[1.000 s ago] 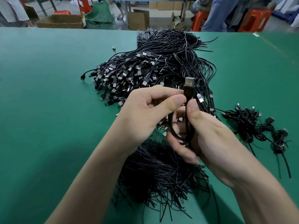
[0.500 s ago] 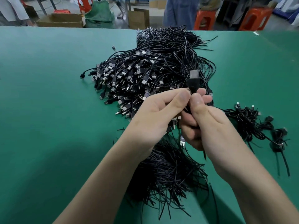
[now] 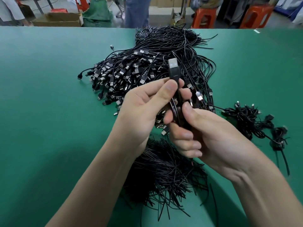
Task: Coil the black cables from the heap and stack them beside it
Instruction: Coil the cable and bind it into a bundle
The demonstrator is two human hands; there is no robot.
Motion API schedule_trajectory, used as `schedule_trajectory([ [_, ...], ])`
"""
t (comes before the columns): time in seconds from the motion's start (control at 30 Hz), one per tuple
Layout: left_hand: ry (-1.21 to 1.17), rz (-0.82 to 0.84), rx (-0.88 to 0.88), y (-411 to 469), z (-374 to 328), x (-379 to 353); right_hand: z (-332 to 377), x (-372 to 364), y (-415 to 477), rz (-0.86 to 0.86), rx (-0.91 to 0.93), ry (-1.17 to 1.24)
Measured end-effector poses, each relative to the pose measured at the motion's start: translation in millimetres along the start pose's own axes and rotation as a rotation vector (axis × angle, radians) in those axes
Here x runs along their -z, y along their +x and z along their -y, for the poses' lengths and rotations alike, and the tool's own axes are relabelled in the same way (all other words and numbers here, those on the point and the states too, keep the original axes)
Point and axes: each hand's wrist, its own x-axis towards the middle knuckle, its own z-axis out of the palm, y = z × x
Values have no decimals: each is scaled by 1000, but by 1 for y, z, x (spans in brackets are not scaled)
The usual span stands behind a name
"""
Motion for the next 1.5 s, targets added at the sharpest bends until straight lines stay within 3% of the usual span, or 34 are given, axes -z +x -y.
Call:
schedule_trajectory([
  [0.2, -24, -33, 1, 0, -2, 2, -5, -9, 3, -109, 49, -180],
  [0.43, -152, 48, 1, 0, -5, 2, -8, -13, 5, 153, 0, 290],
  [0.6, -141, 29, -5, 1, -7, 5, -12, -19, 8, -83, 135, 5],
  [0.67, -121, 49, -13, 0, -7, 8, -11, -16, 7, -100, 139, -42],
  [0.83, -91, 134, 3, -1, -6, 7, -1, -5, 2, 124, 20, 164],
  [0.93, -45, 150, -8, 1, -2, 7, 1, -3, 1, 157, -18, 225],
  [1.3, 11, 154, -40, 3, -1, 14, -7, -18, 6, -249, 201, -255],
  [1.4, 250, 166, -18, 4, -4, 24, -6, -11, 7, -352, 249, -418],
  [1.5, 820, 196, 46, 5, -4, 40, 0, 2, 5, -472, 292, -620],
])
